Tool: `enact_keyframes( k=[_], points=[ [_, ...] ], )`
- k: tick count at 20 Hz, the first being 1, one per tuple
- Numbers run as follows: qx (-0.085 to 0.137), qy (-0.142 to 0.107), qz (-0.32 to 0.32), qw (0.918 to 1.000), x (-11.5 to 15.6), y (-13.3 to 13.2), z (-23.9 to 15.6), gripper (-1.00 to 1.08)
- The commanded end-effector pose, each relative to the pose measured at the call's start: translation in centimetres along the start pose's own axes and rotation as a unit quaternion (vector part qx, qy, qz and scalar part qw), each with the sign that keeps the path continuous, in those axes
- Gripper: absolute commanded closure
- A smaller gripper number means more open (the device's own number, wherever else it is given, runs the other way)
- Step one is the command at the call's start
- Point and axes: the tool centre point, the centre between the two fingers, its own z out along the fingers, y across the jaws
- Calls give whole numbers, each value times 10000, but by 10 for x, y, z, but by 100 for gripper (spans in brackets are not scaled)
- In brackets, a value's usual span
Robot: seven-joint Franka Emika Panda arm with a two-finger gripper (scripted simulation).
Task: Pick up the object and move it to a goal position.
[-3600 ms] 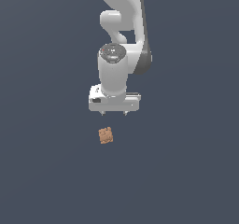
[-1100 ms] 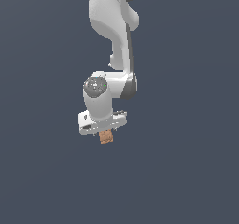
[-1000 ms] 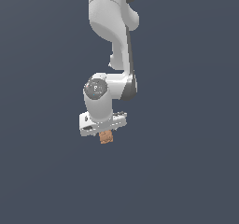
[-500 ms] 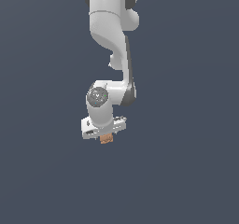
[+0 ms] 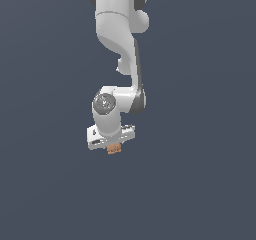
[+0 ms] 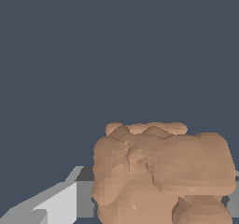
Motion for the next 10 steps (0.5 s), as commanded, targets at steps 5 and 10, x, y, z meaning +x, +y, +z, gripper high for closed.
enact_keyframes(
  k=[5, 10],
  points=[
    [1, 0, -2, 10000, -1, 0, -4, 108],
    [1, 0, -2, 10000, -6, -1, -21, 108]
  ],
)
